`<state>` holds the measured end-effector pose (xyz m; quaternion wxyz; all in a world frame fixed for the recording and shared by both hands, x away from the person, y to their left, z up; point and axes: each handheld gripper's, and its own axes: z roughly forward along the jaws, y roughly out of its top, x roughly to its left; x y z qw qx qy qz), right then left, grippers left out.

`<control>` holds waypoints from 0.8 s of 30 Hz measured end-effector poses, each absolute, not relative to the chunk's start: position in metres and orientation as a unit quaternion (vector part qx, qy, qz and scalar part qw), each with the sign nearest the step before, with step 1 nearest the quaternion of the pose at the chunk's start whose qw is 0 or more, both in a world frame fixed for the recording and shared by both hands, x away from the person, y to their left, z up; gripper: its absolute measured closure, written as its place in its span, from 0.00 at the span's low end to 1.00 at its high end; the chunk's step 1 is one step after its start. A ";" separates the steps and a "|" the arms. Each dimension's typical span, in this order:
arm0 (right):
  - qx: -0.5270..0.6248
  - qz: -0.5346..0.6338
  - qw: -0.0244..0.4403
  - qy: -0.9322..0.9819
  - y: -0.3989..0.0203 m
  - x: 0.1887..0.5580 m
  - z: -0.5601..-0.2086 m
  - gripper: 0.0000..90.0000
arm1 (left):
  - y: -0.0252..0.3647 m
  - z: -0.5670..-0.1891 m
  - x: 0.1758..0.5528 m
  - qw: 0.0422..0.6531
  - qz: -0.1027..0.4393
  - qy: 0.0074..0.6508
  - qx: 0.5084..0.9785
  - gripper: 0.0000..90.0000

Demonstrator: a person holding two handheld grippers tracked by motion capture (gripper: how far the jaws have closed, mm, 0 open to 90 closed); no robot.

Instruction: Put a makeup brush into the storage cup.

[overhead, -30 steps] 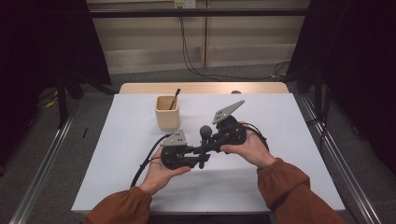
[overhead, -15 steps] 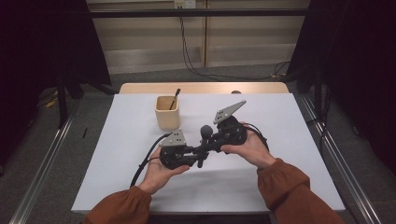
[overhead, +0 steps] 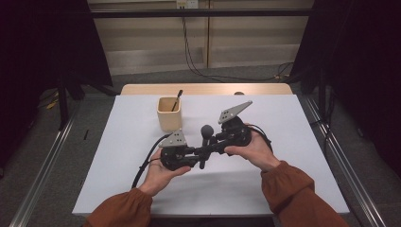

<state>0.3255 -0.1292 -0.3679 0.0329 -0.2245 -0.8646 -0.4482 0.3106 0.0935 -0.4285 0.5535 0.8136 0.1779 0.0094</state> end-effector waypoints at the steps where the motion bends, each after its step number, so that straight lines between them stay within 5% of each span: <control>1: -0.226 -0.449 0.033 -0.864 -0.130 0.326 -0.368 0.69 | 0.094 -0.429 0.311 0.555 0.009 0.180 0.812 0.83; 24: -0.279 -0.477 0.002 -0.833 -0.155 0.318 -0.376 0.18 | 0.103 -0.426 0.314 0.559 0.024 0.192 0.806 0.83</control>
